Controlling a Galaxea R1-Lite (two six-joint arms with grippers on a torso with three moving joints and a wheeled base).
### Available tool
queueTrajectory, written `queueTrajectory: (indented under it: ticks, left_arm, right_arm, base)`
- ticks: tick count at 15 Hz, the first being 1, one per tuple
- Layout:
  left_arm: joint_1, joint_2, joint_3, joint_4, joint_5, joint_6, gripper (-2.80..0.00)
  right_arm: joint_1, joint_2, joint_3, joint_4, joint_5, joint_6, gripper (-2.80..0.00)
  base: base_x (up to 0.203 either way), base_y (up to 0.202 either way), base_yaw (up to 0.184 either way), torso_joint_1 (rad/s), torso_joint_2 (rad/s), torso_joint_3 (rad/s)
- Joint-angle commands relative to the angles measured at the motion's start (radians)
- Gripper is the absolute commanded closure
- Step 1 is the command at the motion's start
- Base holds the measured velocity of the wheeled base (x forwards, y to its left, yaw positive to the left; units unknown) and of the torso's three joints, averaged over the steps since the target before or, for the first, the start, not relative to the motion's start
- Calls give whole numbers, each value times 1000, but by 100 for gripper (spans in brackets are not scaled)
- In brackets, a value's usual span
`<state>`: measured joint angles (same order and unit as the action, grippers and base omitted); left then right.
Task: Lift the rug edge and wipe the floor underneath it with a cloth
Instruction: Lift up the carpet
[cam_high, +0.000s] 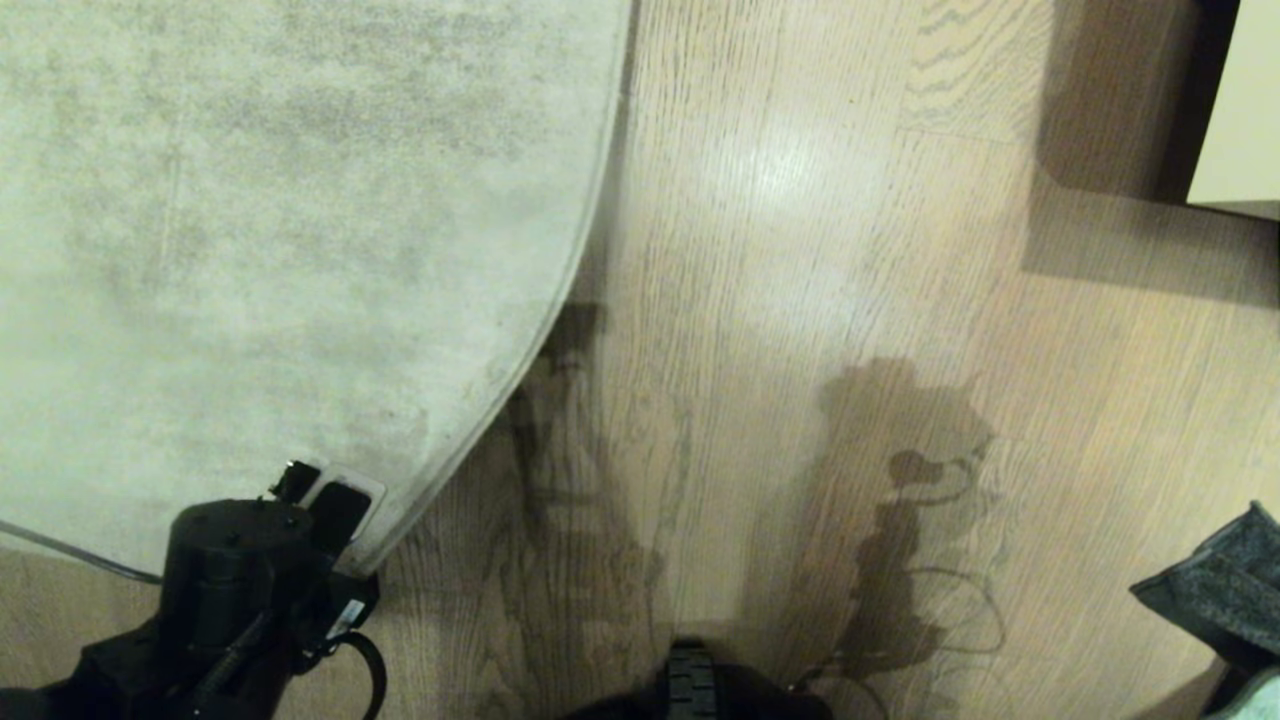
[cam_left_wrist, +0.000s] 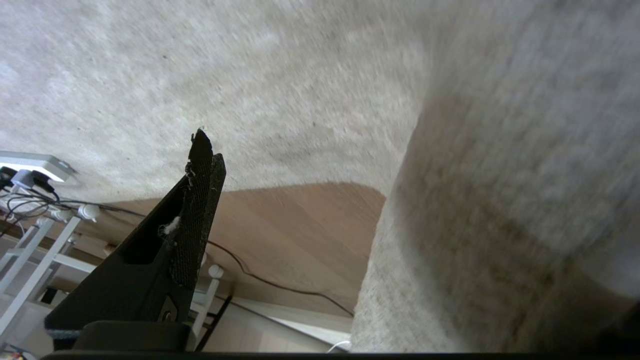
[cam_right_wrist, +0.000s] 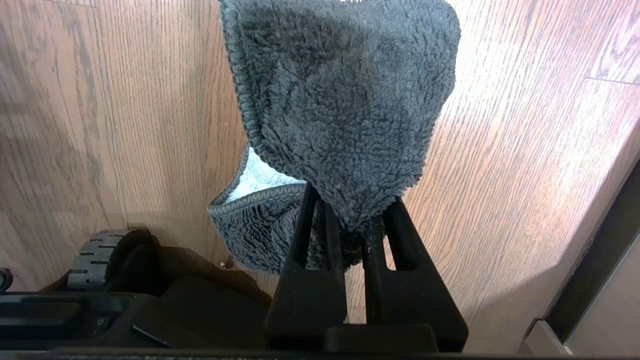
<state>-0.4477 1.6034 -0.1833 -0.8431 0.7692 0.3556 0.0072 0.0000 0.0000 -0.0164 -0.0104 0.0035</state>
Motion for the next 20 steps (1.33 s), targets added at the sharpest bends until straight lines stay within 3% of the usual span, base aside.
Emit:
queueTrajectory:
  ticks: [1,12,15,20]
  left_arm:
    - [-7,2,26,-5,-11,-25,-280]
    - [-45,13,55,-5,-31,-47,-280]
    - [-48,17,93,-4,-31,-144,-280]
    - [-45,49,130,-4,-31,-217,-280]
  right_arm:
    - [0,0,0,0,0,0,0]
    - [0,0,0,0,0,0,0]
    - [0,0,0,0,0,0,0]
    - [0,0,0,0,1,1,0]
  base:
    - [0,0,0,0,0,0]
    - [0,0,0,0,0,0]
    - [0,0,0,0,0,0]
    - [0,0,0,0,0,0]
